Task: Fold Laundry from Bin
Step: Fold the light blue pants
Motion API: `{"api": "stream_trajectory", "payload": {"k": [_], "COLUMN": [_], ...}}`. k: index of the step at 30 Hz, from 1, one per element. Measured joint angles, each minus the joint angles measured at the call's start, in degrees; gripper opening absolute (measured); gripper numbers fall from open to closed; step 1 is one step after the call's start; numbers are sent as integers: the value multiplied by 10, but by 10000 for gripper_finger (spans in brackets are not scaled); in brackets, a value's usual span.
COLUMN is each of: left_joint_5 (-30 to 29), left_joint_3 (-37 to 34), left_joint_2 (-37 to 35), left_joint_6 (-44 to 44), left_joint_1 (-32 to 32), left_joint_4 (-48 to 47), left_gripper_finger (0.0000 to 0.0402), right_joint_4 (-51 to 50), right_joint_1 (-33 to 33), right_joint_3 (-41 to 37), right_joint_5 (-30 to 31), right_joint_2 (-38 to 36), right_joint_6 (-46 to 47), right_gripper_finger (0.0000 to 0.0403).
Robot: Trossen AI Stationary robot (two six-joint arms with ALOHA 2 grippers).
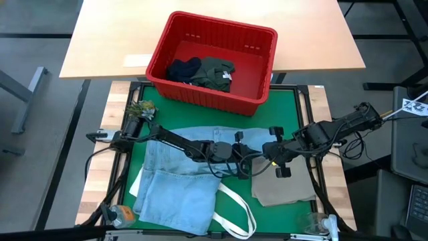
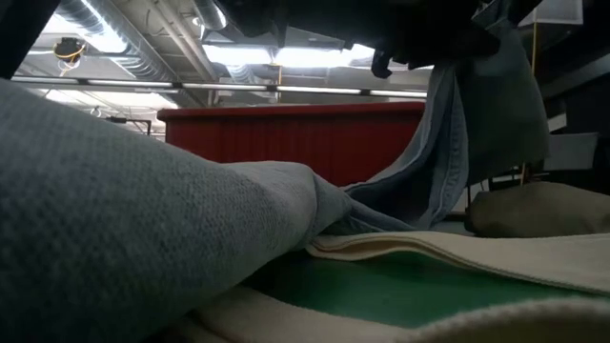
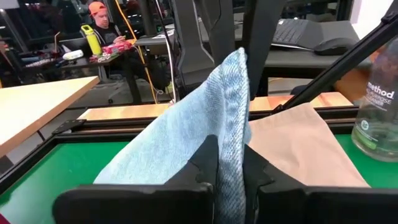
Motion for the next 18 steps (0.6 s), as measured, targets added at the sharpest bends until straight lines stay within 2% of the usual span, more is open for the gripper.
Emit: {"api": "stream_trajectory", "payload": {"k": [4, 10, 14, 18], "left_joint_5": [1, -1, 0, 0], "left_joint_3": [0, -1, -1, -1], "left_joint_2": [0, 0, 0, 0], "left_joint_6": [0, 0, 0, -1], "left_joint_1": [0, 1, 0, 0], "left_joint_4": [1, 0, -3, -3], "left_gripper_finger": [30, 27, 19, 25], "right_joint_4": [1, -17, -101, -192], "right_joint_1": [0, 0, 0, 0], "right_joint_3": [0, 0, 0, 0], "right_joint_5": [-3, 43, 49, 49], "right_joint_2": [0, 0, 0, 0], "right_joint_6": [1, 19, 37, 115], "right_gripper_finger": [41, 127, 177, 205]}}
